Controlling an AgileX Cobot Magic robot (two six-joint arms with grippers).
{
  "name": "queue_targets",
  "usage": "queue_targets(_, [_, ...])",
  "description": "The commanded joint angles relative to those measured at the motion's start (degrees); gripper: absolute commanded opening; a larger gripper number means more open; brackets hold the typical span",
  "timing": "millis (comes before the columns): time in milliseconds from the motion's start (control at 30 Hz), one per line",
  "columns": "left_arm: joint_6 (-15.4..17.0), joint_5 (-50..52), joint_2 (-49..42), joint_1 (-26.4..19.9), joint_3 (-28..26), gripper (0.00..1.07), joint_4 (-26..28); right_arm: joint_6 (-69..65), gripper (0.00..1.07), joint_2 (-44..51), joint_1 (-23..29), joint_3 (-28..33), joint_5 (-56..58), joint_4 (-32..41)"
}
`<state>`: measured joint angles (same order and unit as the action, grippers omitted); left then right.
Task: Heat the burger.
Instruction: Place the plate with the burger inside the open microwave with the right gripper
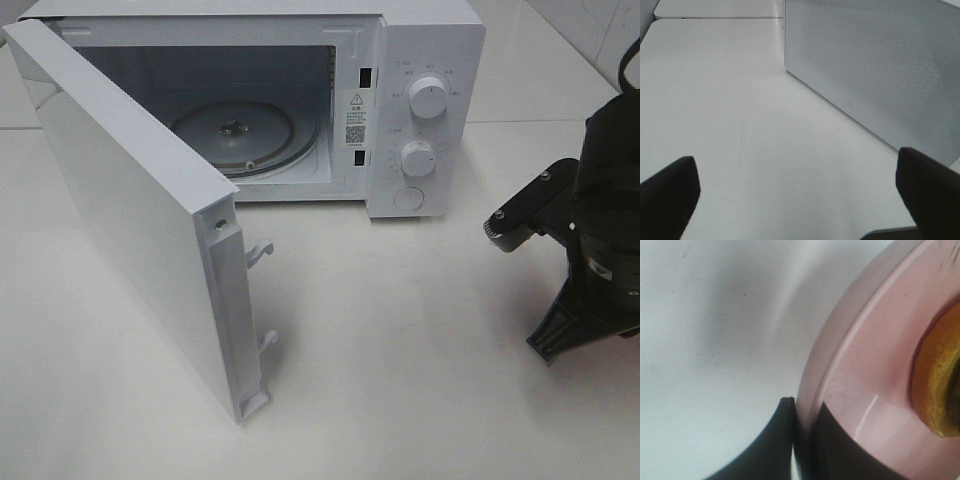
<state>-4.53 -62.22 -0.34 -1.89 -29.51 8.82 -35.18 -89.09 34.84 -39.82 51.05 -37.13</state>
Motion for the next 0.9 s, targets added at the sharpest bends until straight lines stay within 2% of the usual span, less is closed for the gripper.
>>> queue_targets(33, [0.1, 0.7, -0.9, 0.1, -0.1, 1.00, 0.5, 0.3, 0.00, 0.7, 2.2, 0.2, 3.5, -2.9])
queue_targets(300, [0.1, 0.7, -0.9, 0.1, -0.1, 1.00, 0.5, 2.1, 0.00, 3.0, 6.9, 0.7, 4.4, -3.4])
queue_targets(600, [0.1, 0.7, -0.9, 0.1, -0.1, 1.00, 0.5, 4.1, 0.00, 8.8, 13.4, 5.8, 5.6, -3.7])
queue_targets(900, [0.1, 0.7, -0.9, 0.1, -0.1, 1.00, 0.5, 6.1, 0.00, 12.7, 19.3, 8.0, 7.0, -3.7])
